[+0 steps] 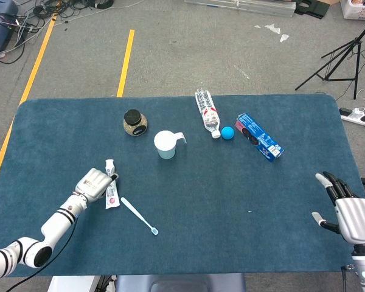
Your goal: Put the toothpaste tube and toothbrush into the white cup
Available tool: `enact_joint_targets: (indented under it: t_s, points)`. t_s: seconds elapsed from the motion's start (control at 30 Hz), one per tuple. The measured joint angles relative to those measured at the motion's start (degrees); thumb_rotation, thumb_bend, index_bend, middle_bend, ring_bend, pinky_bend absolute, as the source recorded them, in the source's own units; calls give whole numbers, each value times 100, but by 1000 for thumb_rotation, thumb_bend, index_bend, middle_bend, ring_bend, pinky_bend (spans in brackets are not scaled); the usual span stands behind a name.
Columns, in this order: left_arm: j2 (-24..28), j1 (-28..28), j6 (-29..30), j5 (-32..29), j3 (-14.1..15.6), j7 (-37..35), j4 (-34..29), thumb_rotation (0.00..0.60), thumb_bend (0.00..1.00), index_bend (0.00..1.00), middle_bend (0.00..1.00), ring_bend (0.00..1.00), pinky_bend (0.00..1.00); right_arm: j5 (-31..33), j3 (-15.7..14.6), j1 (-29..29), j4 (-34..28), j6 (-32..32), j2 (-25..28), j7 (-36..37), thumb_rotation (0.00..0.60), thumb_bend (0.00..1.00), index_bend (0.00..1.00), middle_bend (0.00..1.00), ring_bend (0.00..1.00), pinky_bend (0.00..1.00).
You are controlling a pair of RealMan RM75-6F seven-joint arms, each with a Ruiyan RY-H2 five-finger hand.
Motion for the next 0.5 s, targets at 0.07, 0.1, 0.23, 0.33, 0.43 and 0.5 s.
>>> enact_joint_targets:
  t_s: [0.07,0.1,0.23,0.33,0.43,0.5]
  points:
    - [-31,-22,-17,-127,9,58,69,600,1000,229,1000,1000,922,-6,1,-2,-4,8,7,11,600,139,159,133,178,540]
    - [-49,-35,-25,-209,18,100,114,600,1000,231,1000,1000,923,-6,2,-4,-6,11,9,14,600,139,159,133,178,540]
    - [-65,-67,-26,-432,74,260,214,600,1000,244,1000,1000,926,8,10,-3,-1,6,13,20,600,139,159,133,178,540]
    - [-41,-69,30,-561,115,342,231,600,1000,249,1000,1000,926,19,7,6,2,-22,9,-1,600,139,159,132,178,540]
    - [-7,-59,104,-648,144,368,238,600,1000,264,1000,1000,928,16,0,12,3,-39,0,-26,600,139,159,132,178,540]
    - [26,-54,133,-695,167,391,239,600,1000,275,1000,1000,928,21,-1,16,5,-48,-7,-42,600,139,159,132,178,540]
